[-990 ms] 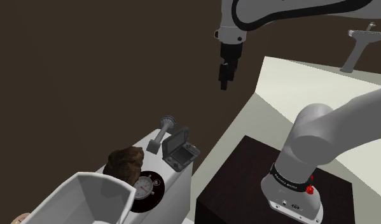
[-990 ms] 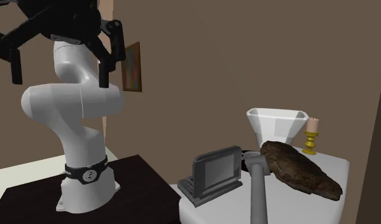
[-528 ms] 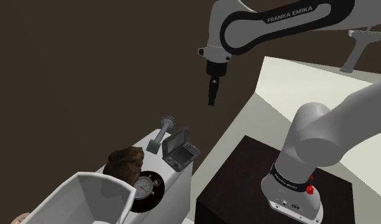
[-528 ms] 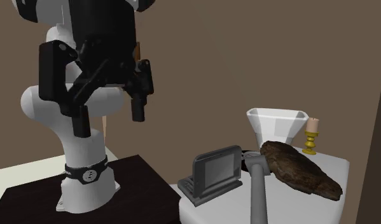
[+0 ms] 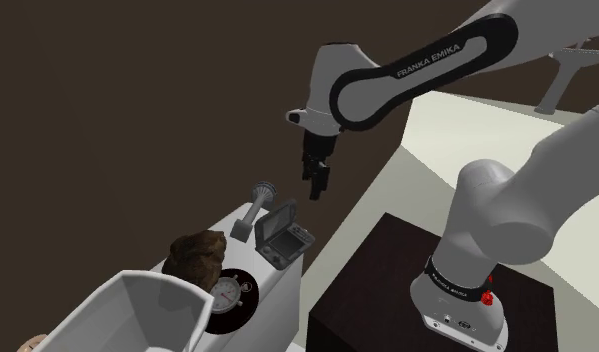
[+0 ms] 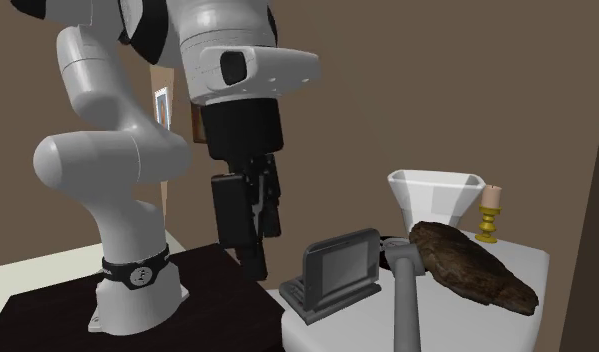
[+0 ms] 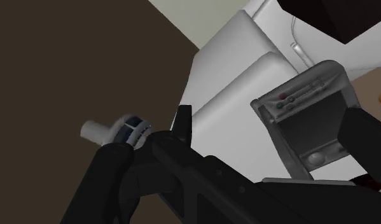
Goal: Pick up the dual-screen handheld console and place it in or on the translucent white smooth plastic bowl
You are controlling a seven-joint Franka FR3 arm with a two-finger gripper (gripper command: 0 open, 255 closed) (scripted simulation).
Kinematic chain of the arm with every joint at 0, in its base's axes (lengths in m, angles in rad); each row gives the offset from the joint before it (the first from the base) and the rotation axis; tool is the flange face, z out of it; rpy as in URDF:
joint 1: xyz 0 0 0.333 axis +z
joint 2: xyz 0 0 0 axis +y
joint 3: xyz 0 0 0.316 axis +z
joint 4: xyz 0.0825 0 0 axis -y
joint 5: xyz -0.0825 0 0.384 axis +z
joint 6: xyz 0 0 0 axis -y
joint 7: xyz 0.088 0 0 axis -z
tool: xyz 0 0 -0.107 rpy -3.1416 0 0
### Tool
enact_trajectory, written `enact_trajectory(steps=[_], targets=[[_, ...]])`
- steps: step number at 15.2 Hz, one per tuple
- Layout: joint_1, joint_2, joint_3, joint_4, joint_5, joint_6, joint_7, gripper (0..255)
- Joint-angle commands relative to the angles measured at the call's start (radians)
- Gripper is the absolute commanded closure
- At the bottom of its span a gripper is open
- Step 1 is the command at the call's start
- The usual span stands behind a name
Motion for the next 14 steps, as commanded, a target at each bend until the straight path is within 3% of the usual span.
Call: enact_trajectory(steps=[1, 3, 10, 14], targets=[[0.051, 0.042, -0.016, -0.016, 0.032, 0.073, -0.088, 0], [0.101, 0.076, -0.027, -0.032, 0.066, 0.134, -0.164, 0], [0.125, 0.165, -0.032, -0.064, 0.098, 0.255, -0.184, 0], [0.127, 0.173, -0.032, -0.066, 0.102, 0.265, -0.186, 0]])
